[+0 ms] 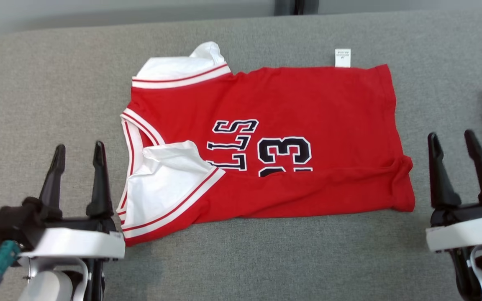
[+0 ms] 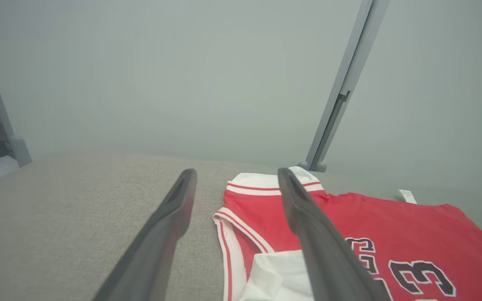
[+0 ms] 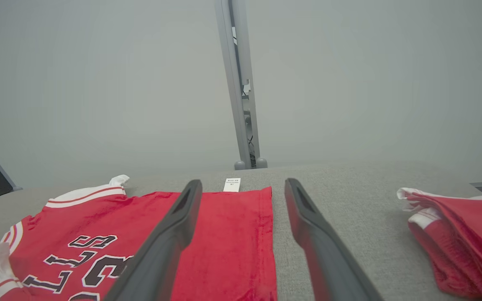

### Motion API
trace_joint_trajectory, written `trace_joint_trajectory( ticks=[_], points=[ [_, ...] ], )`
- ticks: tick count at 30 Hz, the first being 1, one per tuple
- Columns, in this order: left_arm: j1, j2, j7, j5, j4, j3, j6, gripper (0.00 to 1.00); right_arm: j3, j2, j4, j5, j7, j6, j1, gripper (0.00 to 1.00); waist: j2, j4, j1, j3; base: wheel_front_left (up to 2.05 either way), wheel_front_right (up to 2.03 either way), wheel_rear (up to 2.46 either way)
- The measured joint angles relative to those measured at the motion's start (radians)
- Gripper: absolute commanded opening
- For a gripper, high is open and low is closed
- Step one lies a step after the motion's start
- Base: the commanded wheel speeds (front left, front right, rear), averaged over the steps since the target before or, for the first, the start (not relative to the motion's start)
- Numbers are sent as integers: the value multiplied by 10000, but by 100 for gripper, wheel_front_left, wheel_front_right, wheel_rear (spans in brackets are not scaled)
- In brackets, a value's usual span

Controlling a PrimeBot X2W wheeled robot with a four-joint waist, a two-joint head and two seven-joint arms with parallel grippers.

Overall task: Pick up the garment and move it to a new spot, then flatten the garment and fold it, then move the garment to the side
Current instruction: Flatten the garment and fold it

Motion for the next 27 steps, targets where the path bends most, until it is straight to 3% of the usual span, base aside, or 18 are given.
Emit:
trace_joint_trajectory(
  ticks=[10, 27],
  points=[
    [385, 209, -560, 1018, 1189, -529, -104, 100, 232, 238, 629, -558, -472, 2, 576, 100, 0, 21, 0, -792, 0, 0, 0],
    [323, 249, -159, 1085, 1797, -940, -297, 100, 267, 284, 1072, -604, -105, 2, 719, 100, 0, 92, 0, -939, 0, 0, 0]
  ],
)
